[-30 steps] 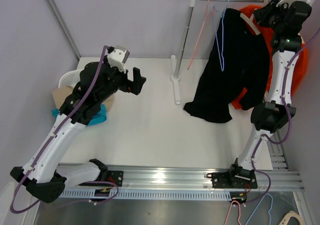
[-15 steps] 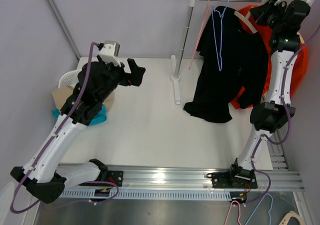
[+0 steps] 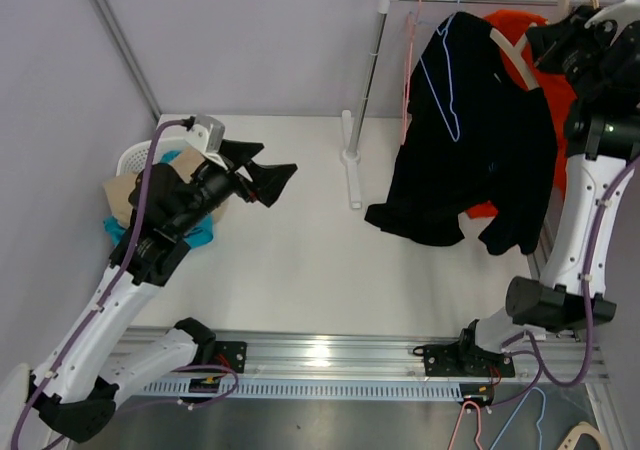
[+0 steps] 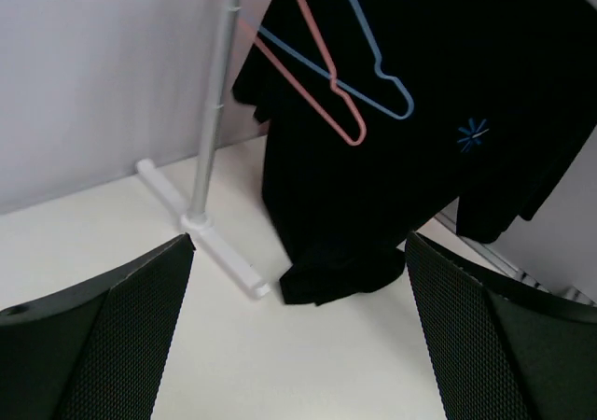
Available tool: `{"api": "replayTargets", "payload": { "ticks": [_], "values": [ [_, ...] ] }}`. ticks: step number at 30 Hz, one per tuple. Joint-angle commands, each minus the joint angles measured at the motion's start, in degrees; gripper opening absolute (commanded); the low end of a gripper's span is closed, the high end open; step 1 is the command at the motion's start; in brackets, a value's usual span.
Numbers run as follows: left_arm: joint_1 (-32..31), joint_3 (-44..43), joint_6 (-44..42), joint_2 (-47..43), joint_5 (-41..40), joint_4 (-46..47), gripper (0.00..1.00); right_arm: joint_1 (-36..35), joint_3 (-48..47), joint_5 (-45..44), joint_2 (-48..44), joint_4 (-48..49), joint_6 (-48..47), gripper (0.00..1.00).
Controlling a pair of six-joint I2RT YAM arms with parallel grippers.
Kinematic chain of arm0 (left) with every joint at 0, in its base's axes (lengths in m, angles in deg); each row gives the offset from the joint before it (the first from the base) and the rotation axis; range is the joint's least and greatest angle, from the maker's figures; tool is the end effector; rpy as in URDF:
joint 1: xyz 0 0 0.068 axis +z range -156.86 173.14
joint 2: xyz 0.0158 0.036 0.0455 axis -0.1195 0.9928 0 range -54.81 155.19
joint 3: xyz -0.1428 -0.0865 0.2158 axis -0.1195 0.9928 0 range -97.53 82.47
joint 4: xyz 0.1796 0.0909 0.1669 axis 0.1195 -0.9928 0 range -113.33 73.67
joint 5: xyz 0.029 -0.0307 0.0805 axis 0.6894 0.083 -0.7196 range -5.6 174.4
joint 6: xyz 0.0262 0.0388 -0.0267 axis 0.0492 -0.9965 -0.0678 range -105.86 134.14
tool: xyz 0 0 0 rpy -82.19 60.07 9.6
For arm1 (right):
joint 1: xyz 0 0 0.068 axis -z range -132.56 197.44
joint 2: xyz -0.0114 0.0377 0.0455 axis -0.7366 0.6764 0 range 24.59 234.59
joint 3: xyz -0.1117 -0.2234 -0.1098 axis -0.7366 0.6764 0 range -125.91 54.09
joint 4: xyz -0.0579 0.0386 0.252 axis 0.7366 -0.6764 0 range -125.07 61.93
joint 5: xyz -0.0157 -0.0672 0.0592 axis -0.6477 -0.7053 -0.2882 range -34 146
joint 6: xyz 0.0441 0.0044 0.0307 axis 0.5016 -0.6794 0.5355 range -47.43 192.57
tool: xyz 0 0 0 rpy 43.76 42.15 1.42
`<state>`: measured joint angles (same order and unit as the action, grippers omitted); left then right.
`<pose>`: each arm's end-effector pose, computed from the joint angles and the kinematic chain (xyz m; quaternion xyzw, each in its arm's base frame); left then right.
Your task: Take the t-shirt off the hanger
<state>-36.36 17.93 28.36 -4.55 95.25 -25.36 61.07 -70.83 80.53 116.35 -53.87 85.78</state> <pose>0.1553 -0.0957 0.4451 0.1585 0.6558 -0.3330 0.6588 0.3009 -0.0579 0.5752 -0.0055 0.6647 0.1376 0.7344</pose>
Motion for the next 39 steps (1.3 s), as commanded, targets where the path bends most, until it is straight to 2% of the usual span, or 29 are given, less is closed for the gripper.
{"api": "replayTargets", "payload": {
  "ticks": [1, 3, 4, 8, 11, 16, 24, 30, 34, 35, 36, 39],
  "values": [
    [-5.5, -2.3, -3.0, 2.1, 6.8, 2.4, 0.99, 0.3, 7.0, -8.4, -7.9, -5.0, 1.3, 0.00],
    [-11.7, -3.8, -7.6, 4.8, 1.3, 1.3, 0.99, 0.1, 16.0, -11.7, -12.8, -5.2, 3.3, 0.00],
    [-18.3, -4.0, -9.5, 5.7, -4.5, 1.2, 0.99, 0.0, 19.1, -15.1, -18.1, -4.9, 5.1, 0.00],
    [-29.0, -6.0, -13.1, 12.0, -12.5, 2.9, 1.00, -0.4, 23.9, -22.2, -24.7, -9.4, 7.9, 0.00],
    [-33.7, -5.2, -13.2, 17.0, -11.3, 7.7, 1.00, -1.1, 21.5, -27.7, -25.1, -16.5, 8.5, 0.00],
    [-42.6, -1.2, -21.2, 25.0, -9.5, 23.3, 0.99, -1.5, 20.1, -33.2, -25.8, -22.6, 9.9, 0.00],
    [-44.4, -4.8, -23.7, 34.8, -3.5, 35.8, 0.99, -3.1, 21.7, -30.8, -27.9, -23.9, 10.4, 0.00],
    [-44.3, -12.5, -23.9, 44.0, -2.8, 39.4, 1.00, -3.8, 20.7, -28.6, -28.6, -24.3, 10.9, 0.00],
    [-44.2, -21.0, -23.2, 51.5, 1.3, 37.3, 1.00, -4.2, 19.7, -27.3, -27.9, -25.3, 11.4, 0.00],
    [-44.2, -23.6, -21.4, 52.7, 3.5, 37.0, 0.98, -4.3, 19.6, -27.2, -27.4, -25.3, 11.7, 0.00],
    [-44.3, -25.5, -20.6, 53.7, 5.1, 36.6, 0.86, -4.2, 19.6, -27.3, -27.3, -25.3, 11.7, 0.00],
    [-44.9, -26.0, -17.7, 55.1, 9.5, 38.4, 0.73, -4.2, 19.6, -28.7, -26.8, -24.8, 11.4, 0.00]
  ]
}}
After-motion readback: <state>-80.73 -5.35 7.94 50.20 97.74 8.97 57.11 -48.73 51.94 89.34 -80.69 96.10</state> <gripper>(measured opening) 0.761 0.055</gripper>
